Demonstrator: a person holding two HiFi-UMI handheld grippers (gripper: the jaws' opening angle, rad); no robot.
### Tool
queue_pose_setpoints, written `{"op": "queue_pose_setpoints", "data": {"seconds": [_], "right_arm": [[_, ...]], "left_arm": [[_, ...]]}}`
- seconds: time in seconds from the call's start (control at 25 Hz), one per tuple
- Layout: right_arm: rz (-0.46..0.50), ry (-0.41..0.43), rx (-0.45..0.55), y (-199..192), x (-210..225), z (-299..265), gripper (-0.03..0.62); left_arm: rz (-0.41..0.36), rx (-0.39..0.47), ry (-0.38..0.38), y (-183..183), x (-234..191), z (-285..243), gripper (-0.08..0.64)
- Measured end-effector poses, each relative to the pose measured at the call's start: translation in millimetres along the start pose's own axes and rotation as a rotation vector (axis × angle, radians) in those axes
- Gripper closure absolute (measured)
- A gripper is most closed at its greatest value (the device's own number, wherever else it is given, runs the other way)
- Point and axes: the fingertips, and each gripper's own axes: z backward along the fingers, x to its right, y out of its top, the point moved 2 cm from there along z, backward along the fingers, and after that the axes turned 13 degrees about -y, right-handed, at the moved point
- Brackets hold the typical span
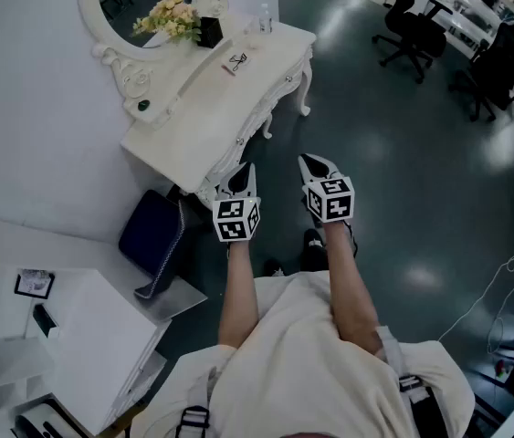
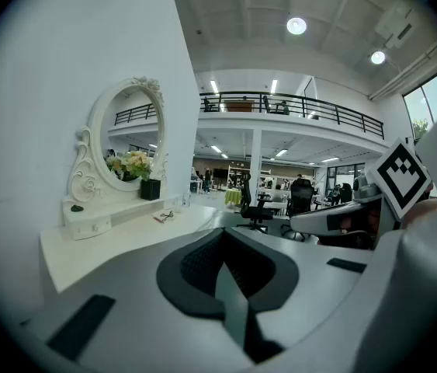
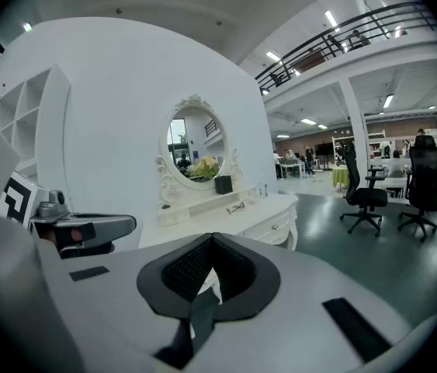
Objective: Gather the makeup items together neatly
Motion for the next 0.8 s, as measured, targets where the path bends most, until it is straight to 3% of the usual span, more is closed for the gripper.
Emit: {"op": "queue_pose_setpoints", "data": {"seconds": [0.4,0.6,0.8], "right_arm": [[0.017,-0.006,-0.006,0.1,-7.4,-14.4,0.552],[-0.002,-0.02,0.02,17.6,3.0,-42.8,0.552],[-0.011,-0.002,0.034,40.5,6.5,-69.2,0.552]], "left_arm": [[0.011,0.018,-0.007,4.8,-15.8,-8.0,0.546],[-0.059,-0.011,0.039,16.5,-35.4,-29.6,0.546],[-0.062,0.025,0.07,40.0,-60.3,-46.5,0.546]]}}
